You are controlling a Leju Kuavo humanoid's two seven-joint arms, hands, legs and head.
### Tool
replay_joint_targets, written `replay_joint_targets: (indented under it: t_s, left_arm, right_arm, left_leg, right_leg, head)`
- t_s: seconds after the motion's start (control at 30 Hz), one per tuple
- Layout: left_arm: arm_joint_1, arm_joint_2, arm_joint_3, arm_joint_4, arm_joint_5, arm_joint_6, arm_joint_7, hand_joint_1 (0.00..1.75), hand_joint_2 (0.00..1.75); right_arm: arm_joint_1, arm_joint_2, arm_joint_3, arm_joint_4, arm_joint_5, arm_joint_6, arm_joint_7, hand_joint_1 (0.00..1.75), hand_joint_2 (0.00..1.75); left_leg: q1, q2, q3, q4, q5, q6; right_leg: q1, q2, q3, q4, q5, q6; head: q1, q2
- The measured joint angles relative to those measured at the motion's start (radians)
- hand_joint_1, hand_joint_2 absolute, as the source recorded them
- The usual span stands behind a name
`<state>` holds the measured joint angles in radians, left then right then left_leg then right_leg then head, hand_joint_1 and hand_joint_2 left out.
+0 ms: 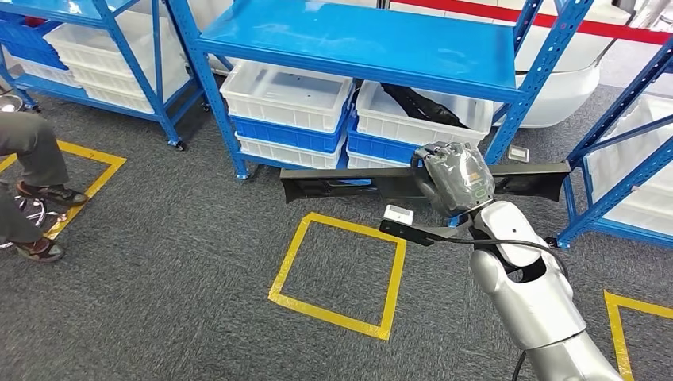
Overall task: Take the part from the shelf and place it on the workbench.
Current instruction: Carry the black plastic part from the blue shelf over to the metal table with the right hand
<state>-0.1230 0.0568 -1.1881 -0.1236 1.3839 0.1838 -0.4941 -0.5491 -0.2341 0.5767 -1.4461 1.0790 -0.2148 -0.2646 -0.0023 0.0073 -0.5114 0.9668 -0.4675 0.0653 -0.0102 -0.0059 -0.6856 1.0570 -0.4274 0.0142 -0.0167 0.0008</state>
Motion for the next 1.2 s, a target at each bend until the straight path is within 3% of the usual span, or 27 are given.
replay_joint_targets:
  t_s: [0.07, 0.1, 0.17, 0.23, 0.27, 0.3, 0.37, 0.4, 0.43, 0.47, 0.5, 0.57, 0.6, 0.63, 0.67, 0.7, 0.73, 0.8, 0.83, 0.87, 0.93, 0.97, 1.0, 1.1, 1.13, 1.17, 1.2]
  left_arm:
    - [0.000, 0.000, -0.001, 0.000, 0.001, -0.002, 0.000, 0.00, 1.75]
    - [0.001, 0.000, -0.001, 0.000, 0.002, -0.003, 0.000, 0.00, 1.75]
    - [0.001, -0.001, -0.001, 0.000, 0.004, -0.005, 0.000, 0.00, 1.75]
    - [0.001, -0.002, -0.001, 0.000, 0.009, -0.006, 0.000, 0.00, 1.75]
    - [0.001, -0.002, -0.001, 0.000, 0.011, -0.005, 0.000, 0.00, 1.75]
    - [0.001, -0.002, -0.001, 0.000, 0.012, -0.005, 0.000, 0.00, 1.75]
    - [0.002, -0.002, -0.001, 0.000, 0.015, -0.005, 0.001, 0.00, 1.75]
    - [0.003, -0.002, -0.002, 0.000, 0.015, -0.004, 0.001, 0.00, 1.75]
    - [0.005, -0.001, -0.002, 0.001, 0.016, -0.004, 0.000, 0.00, 1.75]
    - [0.007, -0.002, -0.003, 0.001, 0.016, -0.005, 0.000, 0.00, 1.75]
    - [0.008, -0.002, -0.004, 0.001, 0.015, -0.005, -0.001, 0.00, 1.75]
    - [0.009, -0.002, -0.005, 0.000, 0.013, -0.005, -0.003, 0.00, 1.75]
    - [0.008, -0.002, -0.005, 0.000, 0.013, -0.005, -0.005, 0.00, 1.75]
    - [0.008, -0.002, -0.005, 0.000, 0.013, -0.006, -0.009, 0.00, 1.75]
    - [0.008, -0.002, -0.006, 0.000, 0.013, -0.006, -0.015, 0.00, 1.75]
    - [0.008, -0.002, -0.006, 0.000, 0.012, -0.007, -0.021, 0.00, 1.75]
    - [0.006, -0.002, -0.006, 0.000, 0.011, -0.007, -0.026, 0.00, 1.75]
    - [0.003, -0.002, -0.006, 0.000, 0.010, -0.008, -0.032, 0.00, 1.75]
    - [0.002, -0.002, -0.007, 0.000, 0.011, -0.009, -0.033, 0.00, 1.75]
    - [0.001, -0.001, -0.007, 0.000, 0.011, -0.009, -0.033, 0.00, 1.75]
    - [0.002, -0.001, -0.009, 0.000, 0.013, -0.009, -0.032, 0.00, 1.75]
    - [0.002, -0.002, -0.012, 0.000, 0.014, -0.009, -0.032, 0.00, 1.75]
    - [0.002, -0.002, -0.014, 0.000, 0.015, -0.009, -0.031, 0.00, 1.75]
    - [0.002, -0.002, -0.020, 0.001, 0.017, -0.008, -0.031, 0.00, 1.75]
    - [0.003, -0.002, -0.022, 0.001, 0.018, -0.008, -0.031, 0.00, 1.75]
    - [0.003, -0.002, -0.023, 0.001, 0.018, -0.009, -0.030, 0.00, 1.75]
    - [0.003, -0.002, -0.024, 0.001, 0.019, -0.009, -0.030, 0.00, 1.75]
  right_arm:
    - [-0.004, 0.006, 0.008, 0.006, 0.000, 0.003, -0.001, 1.52, 1.75]
    - [-0.004, 0.007, 0.011, 0.009, -0.001, 0.003, -0.001, 1.52, 1.75]
    - [-0.006, 0.012, 0.017, 0.016, -0.001, 0.004, -0.001, 1.52, 1.75]
    - [-0.012, 0.022, 0.025, 0.025, 0.000, 0.005, -0.001, 1.52, 1.75]
    - [-0.016, 0.030, 0.028, 0.029, 0.001, 0.005, -0.001, 1.52, 1.75]
    - [-0.019, 0.038, 0.032, 0.034, 0.001, 0.005, -0.001, 1.52, 1.75]
    - [-0.021, 0.054, 0.038, 0.043, 0.001, 0.005, -0.001, 1.52, 1.75]
    - [-0.019, 0.060, 0.041, 0.049, 0.000, 0.005, 0.000, 1.52, 1.75]
    - [-0.016, 0.067, 0.044, 0.054, 0.002, 0.004, 0.001, 1.52, 1.75]
    - [-0.012, 0.072, 0.047, 0.058, 0.005, 0.002, 0.003, 1.52, 1.75]
    - [-0.010, 0.076, 0.049, 0.061, 0.008, 0.000, 0.006, 1.52, 1.75]
    - [-0.006, 0.083, 0.051, 0.064, 0.015, -0.004, 0.011, 1.52, 1.75]
    - [-0.005, 0.085, 0.052, 0.066, 0.017, -0.005, 0.013, 1.52, 1.75]
    - [-0.002, 0.087, 0.052, 0.067, 0.017, -0.006, 0.014, 1.52, 1.75]
    - [0.002, 0.087, 0.052, 0.068, 0.014, -0.007, 0.014, 1.52, 1.75]
    - [0.005, 0.087, 0.051, 0.068, 0.009, -0.007, 0.014, 1.52, 1.75]
    - [0.008, 0.088, 0.050, 0.067, 0.000, -0.008, 0.012, 1.52, 1.75]
    - [0.011, 0.088, 0.046, 0.062, -0.014, -0.008, 0.001, 1.52, 1.75]
    - [0.011, 0.088, 0.044, 0.059, -0.015, -0.009, -0.006, 1.52, 1.75]
    - [0.011, 0.088, 0.043, 0.056, -0.011, -0.010, -0.011, 1.52, 1.75]
    - [0.011, 0.087, 0.045, 0.053, 0.001, -0.012, -0.017, 1.52, 1.75]
    - [0.012, 0.086, 0.045, 0.052, 0.006, -0.014, -0.019, 1.52, 1.75]
    - [0.012, 0.085, 0.045, 0.051, 0.008, -0.015, -0.019, 1.52, 1.75]
    - [0.013, 0.083, 0.047, 0.050, 0.017, -0.018, -0.020, 1.52, 1.75]
    - [0.015, 0.083, 0.049, 0.049, 0.021, -0.019, -0.020, 1.52, 1.75]
    - [0.017, 0.083, 0.050, 0.049, 0.025, -0.020, -0.020, 1.52, 1.75]
    - [0.019, 0.082, 0.051, 0.048, 0.028, -0.021, -0.020, 1.52, 1.75]
  left_leg:
    - [-0.001, 0.002, -0.042, 0.002, 0.036, 0.003]
    - [-0.002, 0.002, -0.064, 0.003, 0.054, 0.001]
    - [0.001, 0.002, -0.110, 0.006, 0.088, -0.006]
    - [0.005, 0.004, -0.153, 0.014, 0.119, -0.018]
    - [0.005, 0.004, -0.171, 0.019, 0.132, -0.025]
    - [0.004, 0.004, -0.182, 0.022, 0.146, -0.032]
    - [0.004, 0.005, -0.191, 0.021, 0.171, -0.043]
    - [0.006, 0.005, -0.193, 0.019, 0.180, -0.047]
    - [0.010, 0.003, -0.198, 0.025, 0.170, -0.052]
    - [0.013, 0.002, -0.206, 0.044, 0.138, -0.058]
    - [0.017, 0.001, -0.216, 0.081, 0.087, -0.064]
    - [0.020, -0.002, -0.239, 0.202, -0.029, -0.074]
    - [0.021, -0.003, -0.245, 0.265, -0.054, -0.077]
    - [0.023, -0.004, -0.242, 0.311, -0.051, -0.079]
    - [0.024, -0.005, -0.228, 0.331, -0.024, -0.080]
    - [0.024, -0.005, -0.198, 0.318, 0.009, -0.078]
    - [0.024, -0.006, -0.150, 0.266, 0.022, -0.074]
    - [0.020, -0.009, -0.040, 0.122, -0.014, -0.062]
    - [0.016, -0.010, -0.005, 0.067, -0.042, -0.056]
    - [0.011, -0.009, 0.010, 0.039, -0.053, -0.049]
    - [0.009, -0.005, 0.003, 0.025, -0.037, -0.034]
    - [0.009, -0.003, -0.003, 0.022, -0.025, -0.025]
    - [0.011, -0.001, -0.011, 0.018, -0.012, -0.018]
    - [0.009, -0.006, -0.047, 0.019, 0.016, -0.010]
    - [0.009, -0.010, -0.059, 0.020, 0.025, -0.010]
    - [0.008, -0.015, -0.069, 0.020, 0.033, -0.012]
    - [0.008, -0.022, -0.077, 0.021, 0.040, -0.015]
  right_leg:
    - [-0.005, 0.002, -0.025, 0.125, -0.097, -0.006]
    - [-0.007, 0.002, -0.029, 0.187, -0.117, 0.000]
    - [-0.013, 0.002, -0.003, 0.238, -0.090, 0.030]
    - [-0.020, 0.002, 0.088, 0.150, -0.058, 0.052]
    - [-0.017, 0.002, 0.149, 0.068, -0.071, 0.052]
    - [-0.013, 0.004, 0.193, -0.001, -0.092, 0.045]
    - [-0.002, 0.006, 0.225, -0.067, -0.120, 0.026]
    - [-0.005, 0.004, 0.213, -0.063, -0.113, 0.016]
    - [-0.007, 0.002, 0.205, -0.061, -0.104, 0.006]
    - [-0.010, -0.001, 0.194, -0.059, -0.092, -0.006]
    - [-0.012, -0.004, 0.183, -0.059, -0.078, -0.016]
    - [-0.008, -0.005, 0.154, -0.057, -0.049, -0.027]
    - [-0.007, -0.005, 0.136, -0.056, -0.034, -0.027]
    - [-0.005, -0.004, 0.116, -0.054, -0.021, -0.026]
    - [-0.005, -0.004, 0.096, -0.052, -0.008, -0.024]
    - [-0.005, -0.004, 0.077, -0.050, 0.004, -0.020]
    - [-0.005, -0.004, 0.063, -0.048, 0.016, -0.016]
    - [-0.004, -0.004, 0.047, -0.047, 0.035, -0.005]
    - [-0.003, -0.006, 0.045, -0.049, 0.043, 0.002]
    - [-0.004, -0.007, 0.044, -0.052, 0.051, 0.010]
    - [-0.004, -0.007, 0.037, -0.052, 0.060, 0.021]
    - [-0.004, -0.006, 0.026, -0.036, 0.048, 0.022]
    - [-0.003, -0.005, 0.009, -0.001, 0.022, 0.018]
    - [-0.004, -0.002, -0.051, 0.186, -0.088, 0.006]
    - [-0.004, -0.002, -0.052, 0.222, -0.107, 0.009]
    - [-0.004, 0.000, -0.029, 0.212, -0.108, 0.015]
    - [-0.004, 0.002, 0.012, 0.165, -0.097, 0.021]
  head:
    - [0.004, 0.000]
    - [0.005, 0.000]
    - [0.006, 0.000]
    - [0.007, 0.000]
    - [0.008, 0.000]
    - [0.007, 0.000]
    - [0.005, 0.000]
    - [0.004, 0.000]
    - [0.003, 0.000]
    - [0.003, 0.000]
    - [0.003, 0.000]
    - [0.003, 0.000]
    - [0.003, 0.000]
    - [0.003, 0.000]
    - [0.002, 0.000]
    - [0.002, 0.000]
    - [0.002, 0.000]
    - [0.003, 0.000]
    - [0.004, 0.000]
    - [0.004, 0.000]
    - [0.004, 0.000]
    - [0.005, 0.000]
    - [0.007, 0.000]
    - [0.008, 0.000]
    - [0.008, 0.000]
    - [0.008, 0.000]
    - [0.008, 0.000]
